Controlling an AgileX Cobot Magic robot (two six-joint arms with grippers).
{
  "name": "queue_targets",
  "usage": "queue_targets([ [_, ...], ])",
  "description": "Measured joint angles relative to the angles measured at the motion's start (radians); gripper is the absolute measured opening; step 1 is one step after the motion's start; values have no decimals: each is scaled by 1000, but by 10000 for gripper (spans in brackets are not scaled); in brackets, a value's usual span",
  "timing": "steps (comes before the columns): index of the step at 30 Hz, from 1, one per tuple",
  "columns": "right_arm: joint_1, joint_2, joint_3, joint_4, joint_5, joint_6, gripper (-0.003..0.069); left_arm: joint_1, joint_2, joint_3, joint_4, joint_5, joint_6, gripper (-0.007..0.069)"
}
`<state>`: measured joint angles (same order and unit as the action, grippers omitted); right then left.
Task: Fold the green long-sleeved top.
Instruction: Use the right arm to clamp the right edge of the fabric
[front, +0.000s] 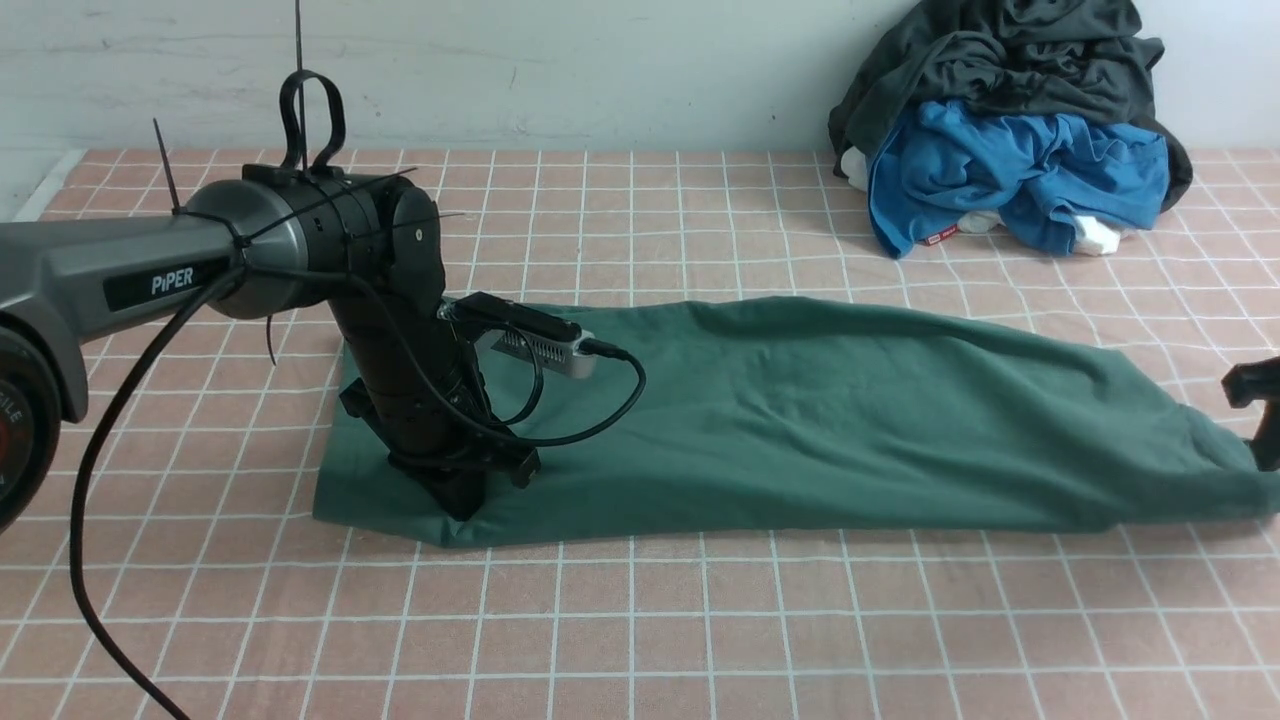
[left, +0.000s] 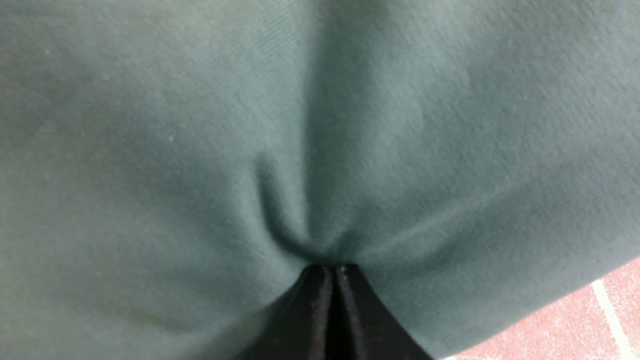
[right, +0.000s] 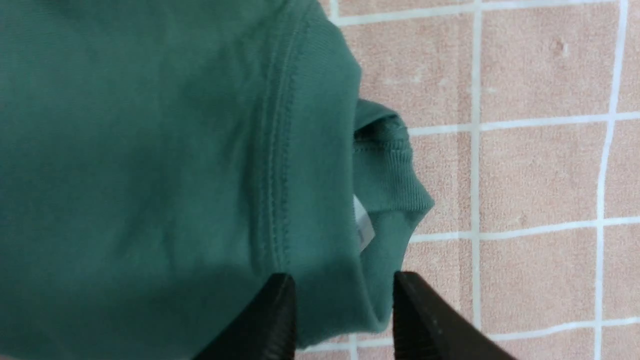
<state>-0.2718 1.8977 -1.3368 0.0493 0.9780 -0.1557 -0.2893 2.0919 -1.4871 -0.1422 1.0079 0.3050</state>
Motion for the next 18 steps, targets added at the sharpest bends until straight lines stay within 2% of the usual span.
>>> queue_targets([
  [1,-2,5,0,1,-5,2,314,0,0,0,0,0,0,-3],
  [2,-8,22,0,2,-22,14,384,0,0,0,-1,1,1,-3],
  [6,-9,72,0,15,-64,40,573,0,0,0,-1,1,8,-3],
  [7,-9,77,0,16,-65,40,580,0,0,0,-1,1,8,-3],
  [8,-9,102,0,27,-74,43,631,0,0,0,-1,1,8,-3],
  [9,-9,115,0,28,-76,46,648,0,0,0,-1,1,8,-3],
  [14,-8,132,-5,34,-80,46,645,0,0,0,-1,1,8,-3],
  [15,-7,132,-5,34,-80,46,631,0,0,0,-1,1,8,-3],
  [18,8,130,-5,34,-82,46,527,0,0,0,-1,1,8,-3],
])
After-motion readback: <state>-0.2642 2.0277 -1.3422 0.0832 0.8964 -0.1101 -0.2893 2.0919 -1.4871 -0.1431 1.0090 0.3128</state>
